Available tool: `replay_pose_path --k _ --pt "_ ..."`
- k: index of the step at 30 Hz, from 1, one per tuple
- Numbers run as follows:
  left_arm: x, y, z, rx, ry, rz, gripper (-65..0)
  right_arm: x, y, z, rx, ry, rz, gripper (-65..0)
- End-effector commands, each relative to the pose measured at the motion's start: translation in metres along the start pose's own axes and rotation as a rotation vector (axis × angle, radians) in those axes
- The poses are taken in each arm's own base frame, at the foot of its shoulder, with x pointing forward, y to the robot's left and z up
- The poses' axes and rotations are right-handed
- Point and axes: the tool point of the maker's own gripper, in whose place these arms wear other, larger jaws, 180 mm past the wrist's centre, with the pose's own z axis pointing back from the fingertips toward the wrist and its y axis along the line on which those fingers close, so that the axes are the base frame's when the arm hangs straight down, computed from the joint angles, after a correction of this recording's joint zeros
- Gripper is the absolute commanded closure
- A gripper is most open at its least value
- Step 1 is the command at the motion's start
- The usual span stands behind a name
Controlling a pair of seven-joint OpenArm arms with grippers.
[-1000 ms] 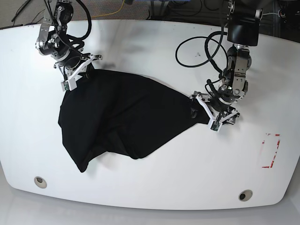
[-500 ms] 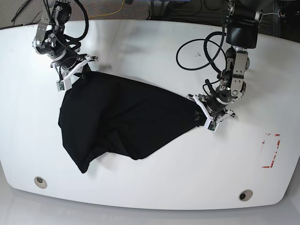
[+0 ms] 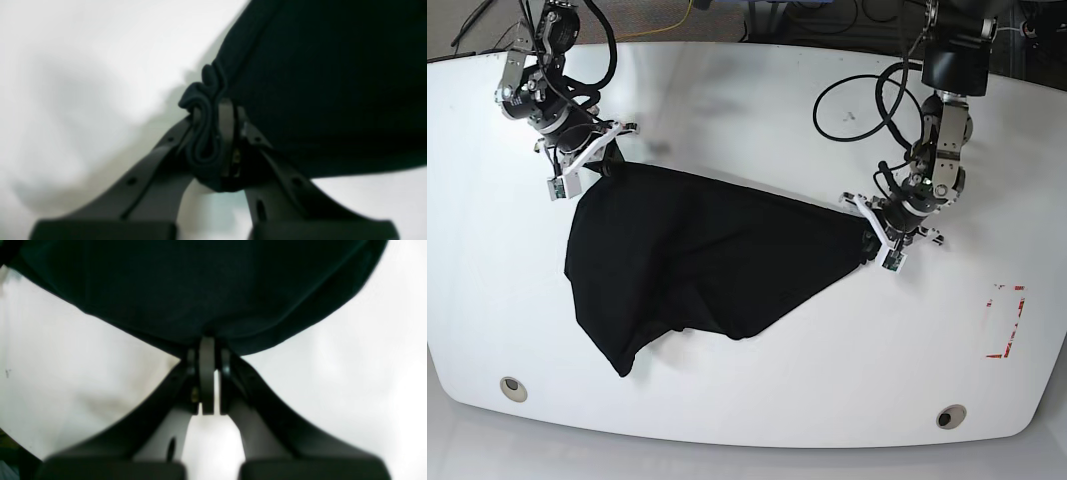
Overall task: Layout the t-shirt on the table in an organized manner, then fold the t-shirt properly
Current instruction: 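Lift the t-shirt with both grippers and pull the corners apart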
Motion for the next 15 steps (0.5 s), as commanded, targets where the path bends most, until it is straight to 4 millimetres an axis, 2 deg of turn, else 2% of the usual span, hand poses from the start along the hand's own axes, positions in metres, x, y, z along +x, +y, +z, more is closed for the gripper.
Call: replay_pose_path --k 1,4,6,11,15 --pt "0.001 0.016 0.017 0.051 0.012 -0.056 0.0 0.013 0.003 0.01 -0.002 -0.048 0.034 0.0" --pt "0.01 0.009 0.036 0.047 -0.016 -0.102 0.0 0.02 0.012 0.017 0.033 -0.083 0.019 0.0" --pt "0.02 0.011 0.049 0.057 -0.05 -0.129 0.0 0.022 0.011 0.024 0.05 -0.106 -0.015 0.0" --pt "0.057 0.014 0.076 0.086 -0.162 -0.167 0.0 0.041 0.007 0.039 0.096 -0.199 -0.097 0.0" --pt "0.087 0.02 0.091 0.12 -0.244 -0.185 0.0 0.065 0.004 0.046 0.12 -0.262 -0.114 0.0"
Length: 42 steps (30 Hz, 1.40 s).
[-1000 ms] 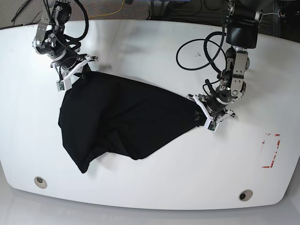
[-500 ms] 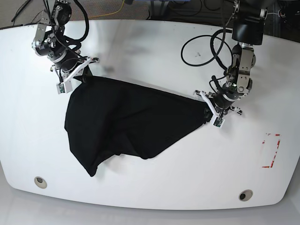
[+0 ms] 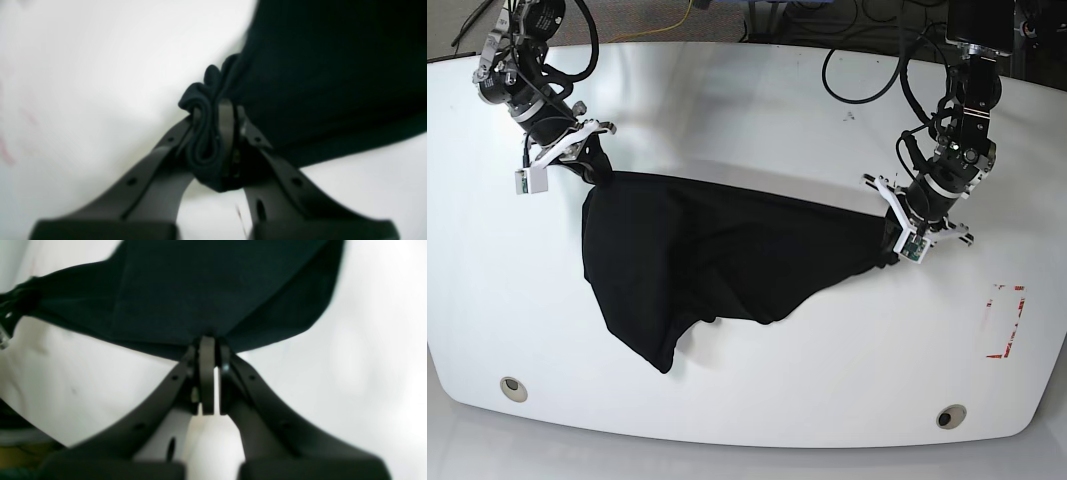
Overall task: Layout the t-shirt on the table in an organized manner, then fold the t-shirt properly
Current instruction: 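Lift the t-shirt with both grippers and pull the corners apart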
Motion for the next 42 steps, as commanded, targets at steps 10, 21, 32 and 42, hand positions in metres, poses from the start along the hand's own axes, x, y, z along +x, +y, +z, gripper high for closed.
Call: replay_pose_path --k 10,21,32,42 --pt "0.107 0.047 0.008 0.125 -0.26 -0.061 0.0 0.095 0.015 -0.005 0.061 -0.233 0.06 0.0" --pt "0.195 0.062 0.017 0.172 -0.47 -0.058 0.0 0.175 0.029 -0.002 0.098 -0.402 0.156 0.0" --pt "0.259 0.07 0.039 0.203 -0.624 -0.109 0.0 0.243 0.045 0.02 0.111 -0.546 0.269 0.0" --pt "0.302 0.085 0.057 0.246 -0.72 -0.14 0.0 0.29 0.06 0.004 0.174 -0.575 0.296 0.0"
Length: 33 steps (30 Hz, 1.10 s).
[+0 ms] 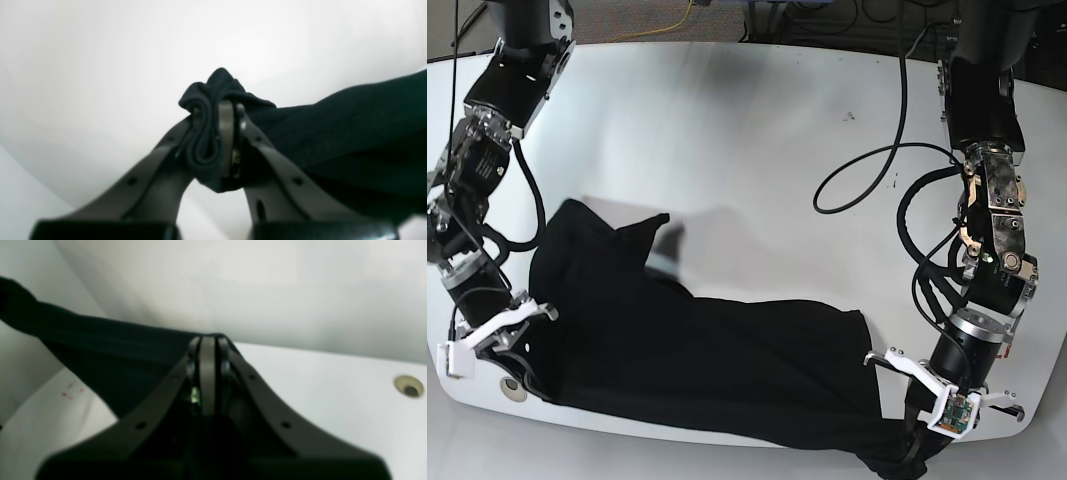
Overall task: Layout the t-shirt on the table in an organized manner, then fold the t-shirt properly
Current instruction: 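Lift the t-shirt with both grippers and pull the corners apart, then lay the t-shirt flat, dragging it with both grippers across the table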
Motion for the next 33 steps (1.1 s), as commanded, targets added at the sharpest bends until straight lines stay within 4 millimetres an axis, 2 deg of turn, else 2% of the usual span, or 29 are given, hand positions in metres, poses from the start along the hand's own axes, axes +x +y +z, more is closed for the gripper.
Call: replay_pose_path --k 1,8,13,16,21,24,27,33 --pt "0.033 0.016 -0.003 0.037 -0.095 -0.018 0.0 0.03 -0.001 -0.007 0.016 -0.074 0.014 0.0" --pt "0.041 0.02 -0.005 0.045 -0.113 -0.027 0.0 0.031 -0.005 -0.011 0.015 -0.071 0.003 0.0" --pt "0.036 0.025 -0.001 0.049 -0.097 -0.052 0.0 0.01 -0.004 -0.005 0.01 -0.028 -0.008 0.0" --pt "0.021 0.027 0.004 0.048 -0.058 -0.066 0.0 -0.008 0.0 0.0 0.01 0.009 -0.014 0.0" --pt "0.014 0.031 0.008 0.051 -0.037 -0.08 0.0 -0.03 0.005 0.008 0.01 0.051 -0.024 0.0" --pt "0.003 0.036 0.014 0.068 -0.012 -0.068 0.0 -0.046 0.013 0.012 0.018 0.074 -0.048 0.0" --pt "-0.011 0.045 0.022 0.096 0.02 -0.055 0.0 -0.066 0.019 0.018 0.02 0.107 -0.076 0.0" --pt "-0.037 0.044 0.036 0.086 0.093 -0.075 0.0 -0.109 0.032 0.027 0.028 0.206 -0.146 0.0"
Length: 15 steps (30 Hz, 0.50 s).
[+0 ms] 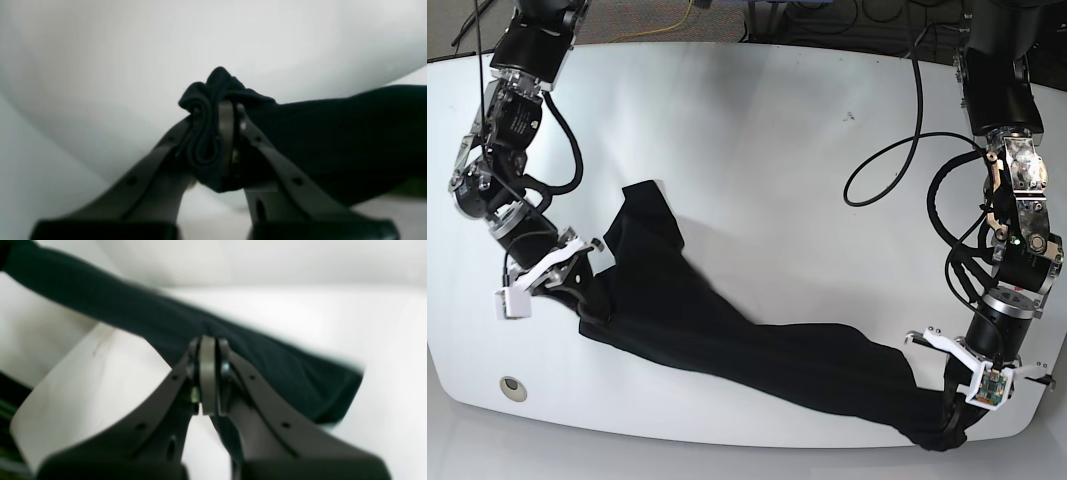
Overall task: Layout the t-shirt on the table in an organized manner, then fold the t-shirt properly
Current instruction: 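Lay the t-shirt flat, dragging it with both grippers across the table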
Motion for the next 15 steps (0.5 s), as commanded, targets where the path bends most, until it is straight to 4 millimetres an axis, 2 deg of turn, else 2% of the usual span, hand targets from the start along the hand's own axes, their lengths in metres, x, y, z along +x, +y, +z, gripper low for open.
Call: replay_pose_path --k 1,9,15 --pt "0.002 0.014 0.009 0.032 -0.011 -0.046 0.0 -0.005 0.003 0.005 -0.01 0.004 0.001 0.0" --pt "-0.055 0.008 0.042 0.014 0.139 -0.056 0.0 -0.061 0.012 0.013 -0.011 0.089 -0.116 0.0" --pt "-0.094 0.017 0.073 0.048 0.247 -0.039 0.0 -0.095 0.019 0.02 -0.016 0.139 -0.192 0.0"
